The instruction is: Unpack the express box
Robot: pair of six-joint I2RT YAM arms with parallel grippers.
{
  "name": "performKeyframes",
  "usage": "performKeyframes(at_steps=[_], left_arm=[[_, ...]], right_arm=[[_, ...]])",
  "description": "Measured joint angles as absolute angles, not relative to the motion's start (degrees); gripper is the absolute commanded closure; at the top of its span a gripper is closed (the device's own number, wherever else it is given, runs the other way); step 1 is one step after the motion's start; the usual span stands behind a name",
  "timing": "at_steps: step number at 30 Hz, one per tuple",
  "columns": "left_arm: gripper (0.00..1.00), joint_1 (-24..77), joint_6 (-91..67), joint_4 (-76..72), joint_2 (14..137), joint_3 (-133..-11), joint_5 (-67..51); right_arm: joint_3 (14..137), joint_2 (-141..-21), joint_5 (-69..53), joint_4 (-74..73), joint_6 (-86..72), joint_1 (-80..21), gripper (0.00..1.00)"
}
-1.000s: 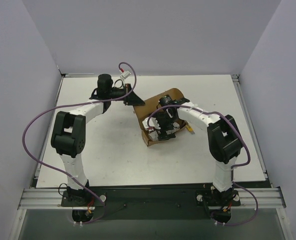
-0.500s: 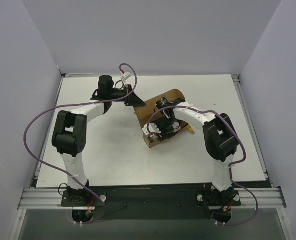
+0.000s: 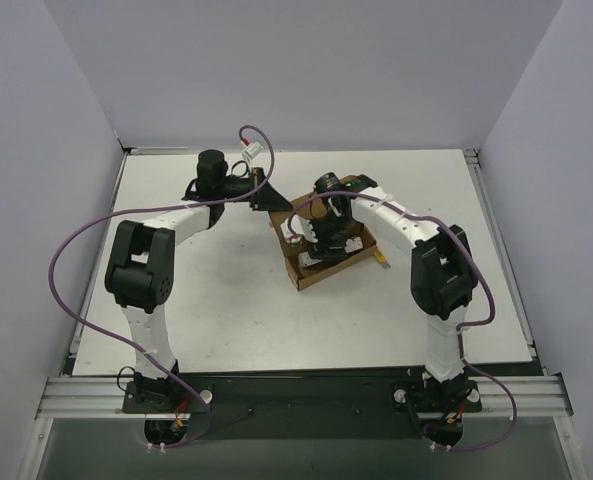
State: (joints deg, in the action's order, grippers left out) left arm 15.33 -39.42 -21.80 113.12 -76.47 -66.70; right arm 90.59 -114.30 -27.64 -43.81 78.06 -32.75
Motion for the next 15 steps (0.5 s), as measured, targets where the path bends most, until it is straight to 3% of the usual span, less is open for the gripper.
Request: performKeyframes(at_steps=[5,10,15], left_arm=[[1.0,15.27,-40.47,-23.73,113.16,-76.47,-66.35],[1.0,15.16,-40.77,-23.53,113.16,-76.64,-65.93],[1.0,14.61,-39.59,-22.0,113.1,-76.64,-65.56]], right_arm=[[98.13,-111.66,-30.87,-45.08,68.49,-30.13,0.85],[97.06,-104.31,-32.18,-45.67,61.58,-28.38,0.83],[89.49,-94.59,-32.21,-45.15,58.0,-27.07,0.62]])
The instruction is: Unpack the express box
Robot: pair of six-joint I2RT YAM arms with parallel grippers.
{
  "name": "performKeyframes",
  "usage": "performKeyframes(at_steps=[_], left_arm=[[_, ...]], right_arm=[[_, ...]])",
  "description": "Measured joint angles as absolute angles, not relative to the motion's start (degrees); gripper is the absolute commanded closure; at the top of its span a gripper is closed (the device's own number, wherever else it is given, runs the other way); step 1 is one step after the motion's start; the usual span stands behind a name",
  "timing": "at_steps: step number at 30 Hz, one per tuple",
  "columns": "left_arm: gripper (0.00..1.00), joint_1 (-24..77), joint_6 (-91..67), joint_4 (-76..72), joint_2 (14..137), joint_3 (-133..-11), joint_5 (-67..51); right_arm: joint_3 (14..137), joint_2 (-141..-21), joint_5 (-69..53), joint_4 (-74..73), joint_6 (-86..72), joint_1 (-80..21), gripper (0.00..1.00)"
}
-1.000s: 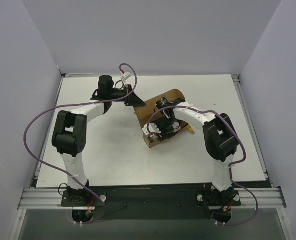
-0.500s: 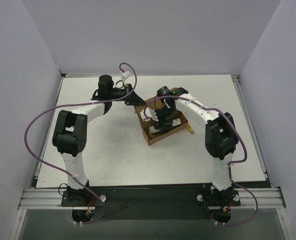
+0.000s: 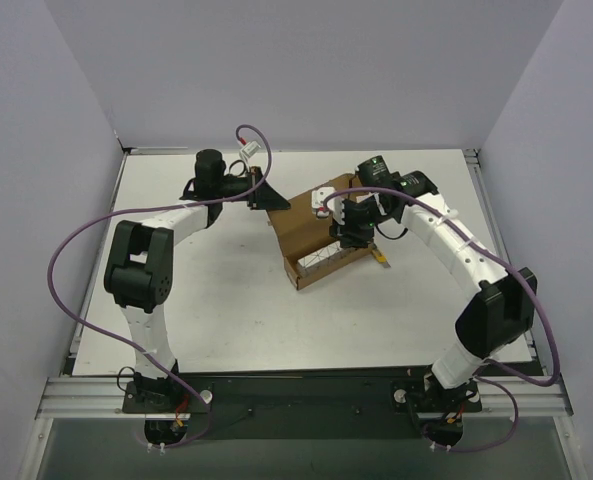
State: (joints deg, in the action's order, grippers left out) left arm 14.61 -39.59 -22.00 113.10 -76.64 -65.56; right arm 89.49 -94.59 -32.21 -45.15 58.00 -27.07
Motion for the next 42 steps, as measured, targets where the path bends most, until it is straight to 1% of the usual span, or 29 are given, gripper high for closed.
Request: performKeyframes(at_steps=[2,5,14,23,24,25,27,28,29,33,37,39,42], left_arm=[[1.0,14.48,-39.27,-21.78,113.08,-76.64,-65.54],[1.0,14.46,-39.18,-21.71,113.08,-76.64,-65.56],[1.0,14.76,-39.13,-21.67,113.08,-76.47,-65.41],[1.0,15.4,-39.11,-21.69,112.95,-75.55,-65.36],[1.0,15.44,-39.11,-21.69,112.86,-75.44,-65.36],[1.0,15.49,-39.07,-21.69,112.73,-75.33,-65.25],[1.0,15.64,-38.74,-21.71,112.42,-75.07,-65.17],[1.0,15.81,-38.65,-21.71,112.29,-74.89,-65.1],[1.0,16.05,-38.65,-21.71,112.2,-74.78,-65.1],[1.0,16.43,-38.28,-21.52,111.74,-74.63,-65.12],[1.0,16.32,-36.93,-19.81,111.53,-74.72,-64.88],[1.0,16.14,-35.83,-18.33,111.53,-74.96,-64.29],[1.0,15.62,-32.58,-13.67,111.18,-76.36,-62.33]], right_arm=[[86.8,-92.99,-31.97,-44.86,58.41,-27.2,0.56],[84.97,-94.28,-31.64,-43.27,59.72,-27.81,0.53],[85.6,-107.22,-30.15,-38.24,65.45,-30.17,0.5],[85.73,-112.14,-27.99,-36.1,69.8,-31.64,0.51],[85.71,-112.6,-27.73,-36.1,70.61,-31.77,0.53],[85.6,-113.1,-27.44,-36.05,71.53,-31.9,0.6],[84.38,-113.38,-27.0,-35.62,73.56,-31.99,0.69],[83.96,-113.36,-26.96,-35.64,74.65,-31.99,0.76],[83.94,-113.14,-26.96,-35.92,75.16,-31.99,0.78],[83.88,-112.71,-27.14,-36.6,74.37,-31.97,0.84],[85.58,-110.89,-27.73,-38.52,69.84,-31.57,0.92],[87.72,-108.79,-28.6,-38.89,66.19,-31.14,0.98],[91.18,-103.63,-30.09,-38.57,59.81,-29.56,1.0]])
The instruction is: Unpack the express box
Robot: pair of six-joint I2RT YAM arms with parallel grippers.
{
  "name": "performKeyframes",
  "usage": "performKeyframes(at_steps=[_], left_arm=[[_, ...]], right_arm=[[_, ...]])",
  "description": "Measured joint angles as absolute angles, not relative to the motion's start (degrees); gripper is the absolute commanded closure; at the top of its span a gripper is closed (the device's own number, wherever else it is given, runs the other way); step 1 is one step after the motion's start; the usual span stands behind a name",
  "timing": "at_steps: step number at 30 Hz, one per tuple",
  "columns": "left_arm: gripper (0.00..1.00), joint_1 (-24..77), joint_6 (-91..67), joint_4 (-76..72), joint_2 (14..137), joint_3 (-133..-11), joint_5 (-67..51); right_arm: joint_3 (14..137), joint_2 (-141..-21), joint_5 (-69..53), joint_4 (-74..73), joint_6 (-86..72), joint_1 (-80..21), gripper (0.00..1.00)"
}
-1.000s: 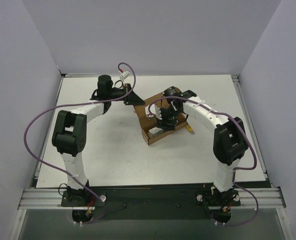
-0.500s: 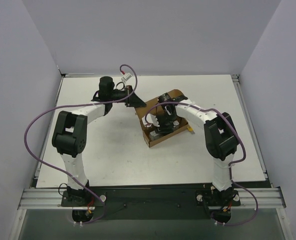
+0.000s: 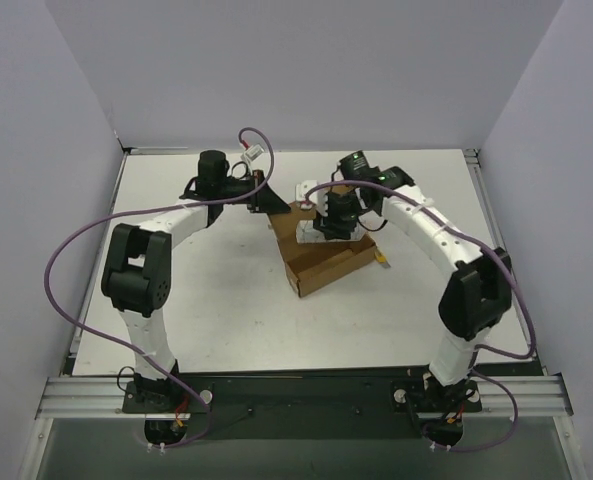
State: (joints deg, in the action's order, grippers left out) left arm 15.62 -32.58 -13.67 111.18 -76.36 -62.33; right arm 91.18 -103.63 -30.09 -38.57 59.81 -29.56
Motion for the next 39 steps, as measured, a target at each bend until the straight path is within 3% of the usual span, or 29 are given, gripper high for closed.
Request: performKeyframes(at_steps=[7,14,21,30,35,37,38,39], left_arm=[[1.0,14.41,-25.87,-3.53,106.41,-77.97,-56.51],[1.0,9.93,-22.63,1.85,101.47,-77.97,-51.81],[1.0,5.32,-18.11,6.85,99.88,-76.01,-48.45],[0.82,5.19,-12.16,11.75,99.88,-75.61,-45.36],[0.8,5.19,-7.81,15.64,99.88,-76.12,-44.51],[0.76,5.17,-6.09,17.15,99.88,-76.84,-44.14],[0.73,5.17,-5.13,17.72,99.88,-77.23,-44.01],[0.69,5.17,-4.51,18.13,99.88,-77.58,-43.88]], right_arm=[[90.59,-88.97,-26.74,-31.31,33.61,-22.85,1.0],[77.47,-84.07,-5.21,-24.43,5.69,-6.07,1.0],[69.54,-91.98,1.15,-24.45,-0.75,2.9,1.0],[70.63,-98.1,-3.01,-23.18,-1.74,4.14,0.89],[71.37,-99.72,-3.86,-22.02,-1.37,4.1,0.74],[71.37,-100.09,-4.03,-22.04,-0.95,4.1,0.58],[71.37,-100.2,-4.25,-22.06,-0.34,4.1,0.38],[71.37,-100.29,-4.4,-22.11,0.01,4.1,0.32]])
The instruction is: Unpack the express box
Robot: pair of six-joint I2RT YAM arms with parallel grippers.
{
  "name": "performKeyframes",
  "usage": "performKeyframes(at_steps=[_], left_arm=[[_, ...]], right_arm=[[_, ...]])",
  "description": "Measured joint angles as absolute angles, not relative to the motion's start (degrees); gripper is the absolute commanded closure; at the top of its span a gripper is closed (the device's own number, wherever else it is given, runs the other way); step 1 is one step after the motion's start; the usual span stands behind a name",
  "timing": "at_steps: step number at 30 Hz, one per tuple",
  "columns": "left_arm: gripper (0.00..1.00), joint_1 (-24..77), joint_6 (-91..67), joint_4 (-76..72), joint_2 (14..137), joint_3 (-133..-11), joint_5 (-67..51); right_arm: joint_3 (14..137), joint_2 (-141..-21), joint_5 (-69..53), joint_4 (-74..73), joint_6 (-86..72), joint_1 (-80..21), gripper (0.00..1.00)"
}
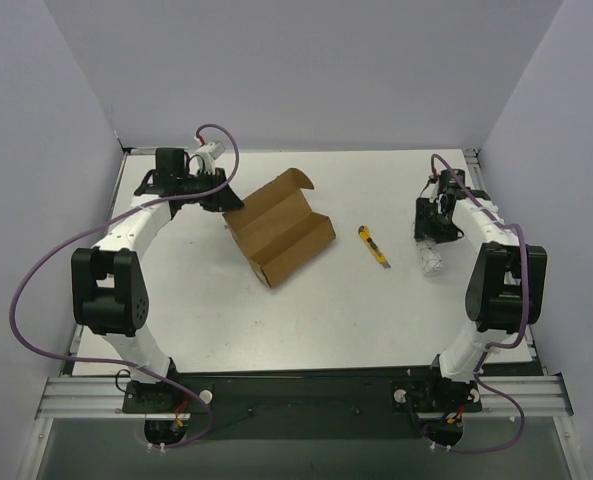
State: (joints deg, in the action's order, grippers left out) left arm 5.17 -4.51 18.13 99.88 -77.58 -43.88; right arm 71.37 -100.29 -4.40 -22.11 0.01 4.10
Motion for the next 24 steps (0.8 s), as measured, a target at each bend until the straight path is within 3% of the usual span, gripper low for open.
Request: performKeyframes(at_steps=[1,2,4,5,7,11,17,20,24], left_arm=[[0.58,5.17,-3.75,18.41,99.88,-78.0,-43.7],[0.54,5.17,-3.27,18.52,99.85,-78.19,-43.55],[0.42,5.15,-2.31,18.87,99.7,-78.3,-43.18],[0.18,5.13,-2.11,19.25,99.53,-78.3,-42.78],[0.08,5.08,-2.0,19.97,98.91,-78.3,-42.06],[0.04,4.84,-1.78,21.43,95.79,-78.37,-41.32],[0.03,4.56,-1.23,20.45,90.17,-77.95,-38.79],[0.03,4.49,-0.73,20.01,90.78,-78.02,-37.04],[0.03,3.81,4.25,23.07,96.62,-83.57,-33.8]], right_arm=[[71.42,-100.33,-4.78,-22.2,1.02,4.1,0.26],[71.53,-100.44,-5.04,-22.35,1.32,4.1,0.19],[72.95,-101.16,-6.13,-24.08,3.14,4.1,0.13],[73.93,-101.62,-6.55,-25.02,4.14,4.1,0.11],[77.1,-102.06,-6.87,-28.25,5.8,4.1,0.1],[84.03,-101.84,-3.64,-34.11,6.07,3.88,0.1],[91.81,-101.71,10.79,-42.04,2.96,-0.43,0.06],[95.66,-101.86,13.26,-44.58,2.37,-5.21,0.05],[109.93,-105.34,11.11,-46.5,1.52,-10.92,0.05]])
